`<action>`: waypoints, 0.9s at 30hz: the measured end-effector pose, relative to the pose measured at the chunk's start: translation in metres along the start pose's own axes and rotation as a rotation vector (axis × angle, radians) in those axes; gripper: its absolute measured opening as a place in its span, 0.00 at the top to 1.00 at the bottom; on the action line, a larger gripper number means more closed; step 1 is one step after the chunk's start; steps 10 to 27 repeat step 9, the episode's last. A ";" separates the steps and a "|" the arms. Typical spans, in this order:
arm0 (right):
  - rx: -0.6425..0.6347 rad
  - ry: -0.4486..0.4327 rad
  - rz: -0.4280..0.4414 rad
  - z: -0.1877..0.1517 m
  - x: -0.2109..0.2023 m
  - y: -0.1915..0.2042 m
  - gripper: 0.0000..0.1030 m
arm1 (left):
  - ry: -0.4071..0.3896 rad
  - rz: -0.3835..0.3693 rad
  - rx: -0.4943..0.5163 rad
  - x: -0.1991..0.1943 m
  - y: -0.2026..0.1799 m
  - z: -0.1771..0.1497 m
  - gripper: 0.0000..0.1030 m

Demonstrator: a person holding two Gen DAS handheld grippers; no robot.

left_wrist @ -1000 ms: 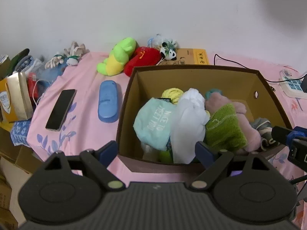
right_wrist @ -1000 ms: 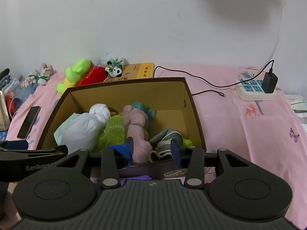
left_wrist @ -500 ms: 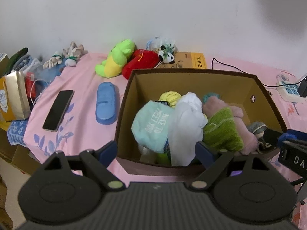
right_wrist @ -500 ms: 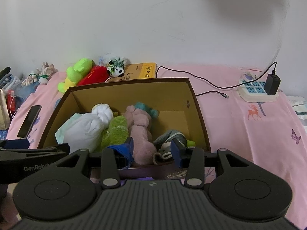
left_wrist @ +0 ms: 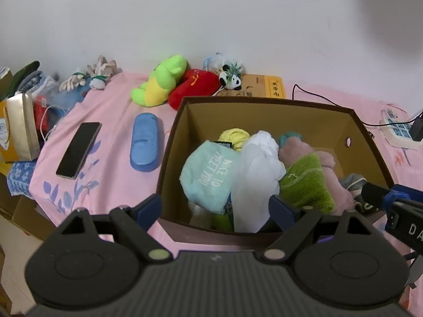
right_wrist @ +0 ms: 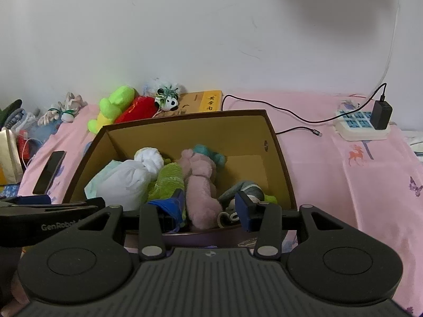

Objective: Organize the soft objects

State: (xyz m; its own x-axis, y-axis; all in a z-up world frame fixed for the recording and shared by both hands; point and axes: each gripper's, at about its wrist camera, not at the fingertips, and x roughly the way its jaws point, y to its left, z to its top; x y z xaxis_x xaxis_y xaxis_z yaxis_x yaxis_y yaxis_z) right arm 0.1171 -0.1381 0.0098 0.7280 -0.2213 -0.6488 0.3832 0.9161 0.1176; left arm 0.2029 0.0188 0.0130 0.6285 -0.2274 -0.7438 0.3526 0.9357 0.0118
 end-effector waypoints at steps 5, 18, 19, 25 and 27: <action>0.010 -0.014 0.019 0.000 -0.001 0.000 0.74 | -0.014 -0.010 0.014 -0.002 -0.001 0.000 0.14; 0.024 -0.020 0.028 0.000 -0.002 -0.001 0.74 | -0.059 0.000 0.028 -0.007 -0.004 0.001 0.17; 0.024 -0.020 0.028 0.000 -0.002 -0.001 0.74 | -0.059 0.000 0.028 -0.007 -0.004 0.001 0.17; 0.024 -0.020 0.028 0.000 -0.002 -0.001 0.74 | -0.059 0.000 0.028 -0.007 -0.004 0.001 0.17; 0.024 -0.020 0.028 0.000 -0.002 -0.001 0.74 | -0.059 0.000 0.028 -0.007 -0.004 0.001 0.17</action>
